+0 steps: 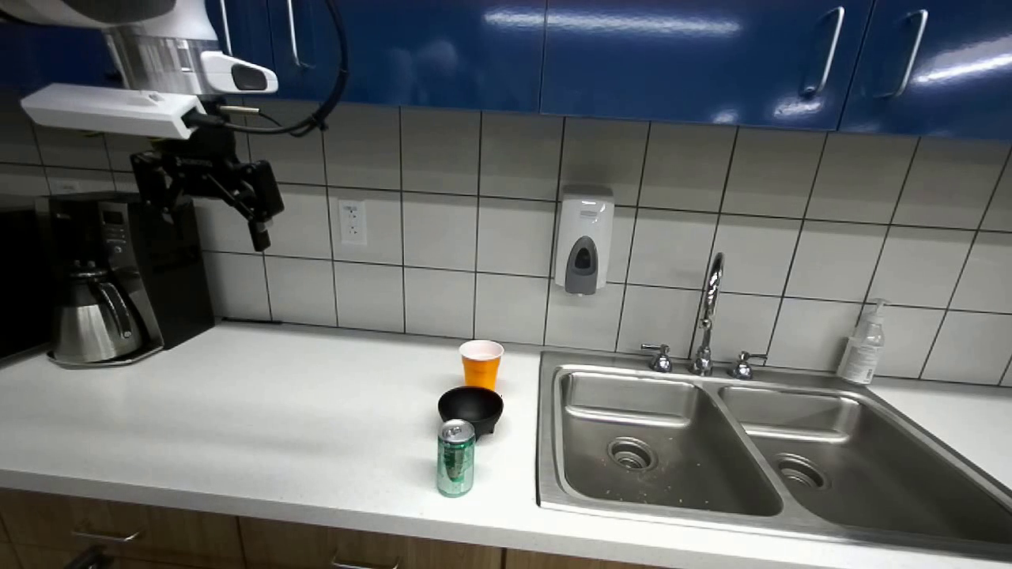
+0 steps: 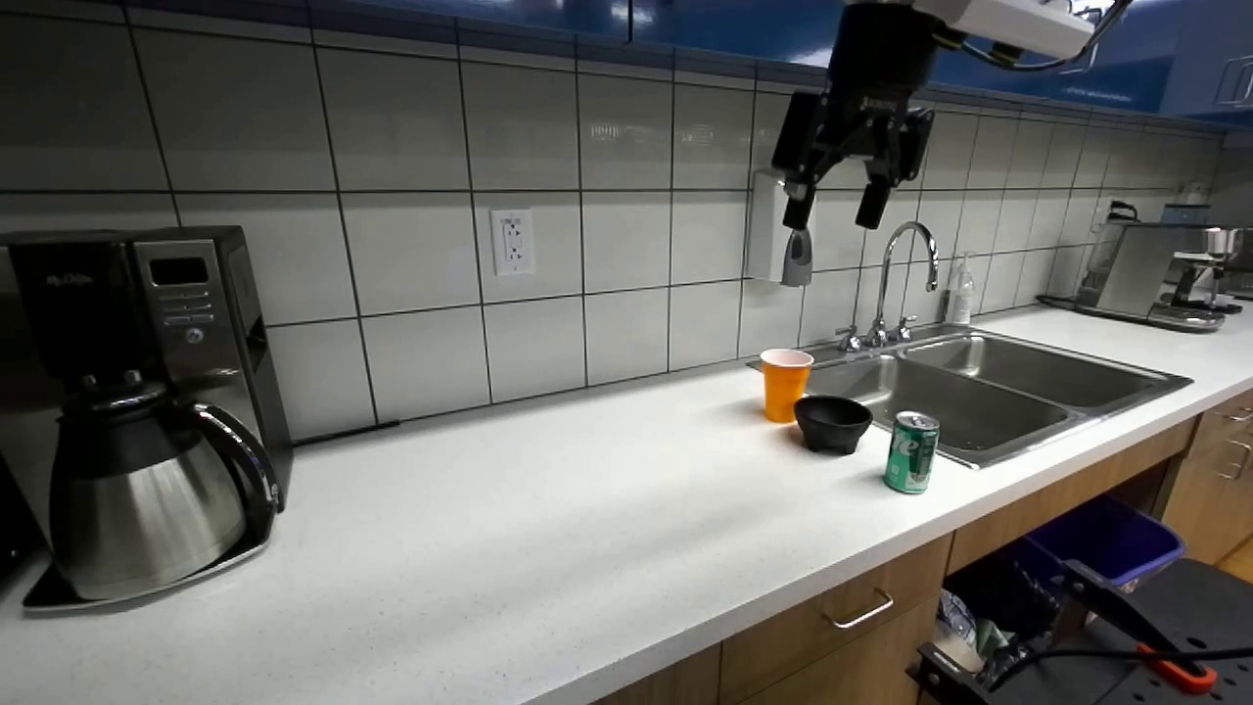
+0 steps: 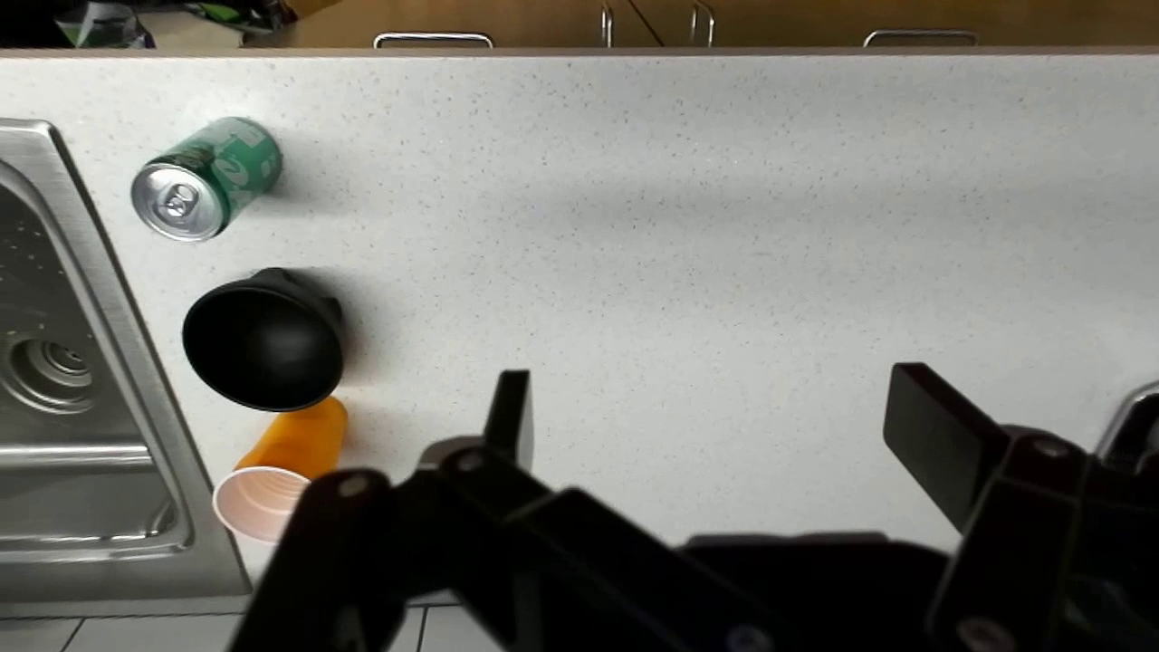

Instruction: Pick up the green can and put it in the black bowl

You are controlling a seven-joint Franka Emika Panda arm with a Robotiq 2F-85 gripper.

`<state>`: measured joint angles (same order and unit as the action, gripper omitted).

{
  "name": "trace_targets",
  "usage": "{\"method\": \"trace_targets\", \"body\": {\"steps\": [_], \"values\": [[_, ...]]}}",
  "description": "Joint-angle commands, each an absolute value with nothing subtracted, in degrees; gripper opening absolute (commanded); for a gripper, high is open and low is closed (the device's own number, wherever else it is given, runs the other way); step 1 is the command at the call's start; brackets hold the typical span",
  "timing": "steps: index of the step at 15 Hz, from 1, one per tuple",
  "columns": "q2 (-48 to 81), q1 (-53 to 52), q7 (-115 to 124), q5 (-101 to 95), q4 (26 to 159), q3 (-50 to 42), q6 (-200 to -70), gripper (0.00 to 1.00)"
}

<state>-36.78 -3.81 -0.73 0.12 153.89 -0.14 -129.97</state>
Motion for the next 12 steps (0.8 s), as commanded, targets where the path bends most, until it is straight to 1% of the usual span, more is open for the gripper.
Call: {"method": "trace_targets", "body": {"steps": [1, 12], "values": [[-35.28, -1.71, -2.52, -1.48, 154.81, -0.86, -132.87, 1.00], [-27.65, 3.18, -2.54, -6.23, 155.76, -2.67, -140.99, 1.00]]}}
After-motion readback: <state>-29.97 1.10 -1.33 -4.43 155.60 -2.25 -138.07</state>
